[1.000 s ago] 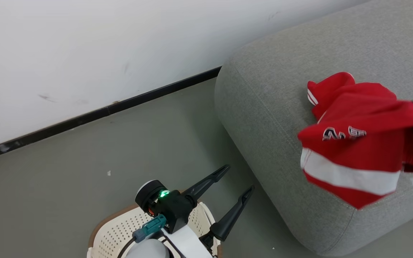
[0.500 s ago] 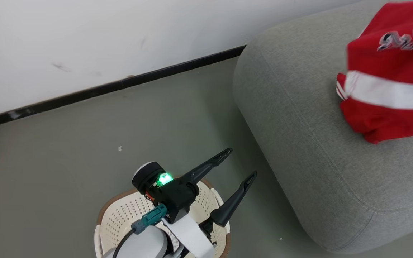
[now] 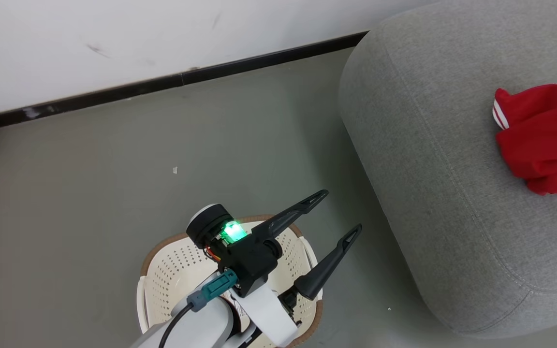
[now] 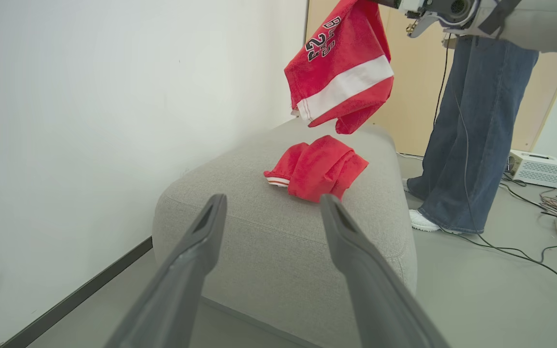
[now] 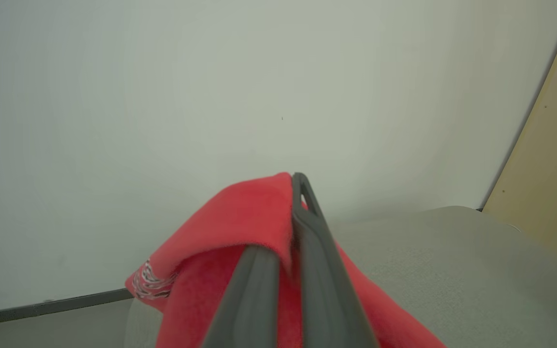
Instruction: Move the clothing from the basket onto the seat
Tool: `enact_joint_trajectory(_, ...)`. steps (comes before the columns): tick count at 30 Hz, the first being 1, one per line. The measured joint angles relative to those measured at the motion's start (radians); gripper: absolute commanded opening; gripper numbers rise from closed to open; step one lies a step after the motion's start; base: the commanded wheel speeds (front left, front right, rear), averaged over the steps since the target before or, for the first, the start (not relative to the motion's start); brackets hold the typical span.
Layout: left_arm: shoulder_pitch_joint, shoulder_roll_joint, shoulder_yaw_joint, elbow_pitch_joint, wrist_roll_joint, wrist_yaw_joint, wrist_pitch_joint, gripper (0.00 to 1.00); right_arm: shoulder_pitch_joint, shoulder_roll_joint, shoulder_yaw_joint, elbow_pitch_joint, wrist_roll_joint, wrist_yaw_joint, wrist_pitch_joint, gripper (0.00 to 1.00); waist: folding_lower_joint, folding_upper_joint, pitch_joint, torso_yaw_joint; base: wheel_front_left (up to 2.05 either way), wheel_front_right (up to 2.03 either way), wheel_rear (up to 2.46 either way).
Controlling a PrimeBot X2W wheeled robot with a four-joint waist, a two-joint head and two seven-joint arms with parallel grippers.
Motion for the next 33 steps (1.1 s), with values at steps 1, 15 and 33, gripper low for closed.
enact_joint_trajectory(1, -0.001, -0.001, -0.002, -0.002, 0.0, 0.0, 0.0, 1.0, 0.002, 0.002, 0.001, 0.015, 0.001, 0.0, -0.001, 0.0, 0.0, 0.0, 0.006, 0.003, 0.0, 0.0, 0.0)
enact_joint_trajectory(15, -0.046, -0.003, -0.021, -0.014, 0.002, -0.002, 0.031, 1.0, 0.131, 0.158, 0.028, 0.182, 0.0, 0.0, -0.046, 0.0, 0.0, 0.0, 0.098, 0.02, 0.0, 0.0, 0.0)
enact_joint_trajectory(33, -0.102, 0.021, -0.015, -0.011, 0.017, -0.009, 0.035, 1.0, 0.143, 0.255, 0.024, 0.323, 0.001, 0.0, -0.088, 0.0, 0.0, 0.0, 0.18, 0.021, 0.0, 0.0, 0.0)
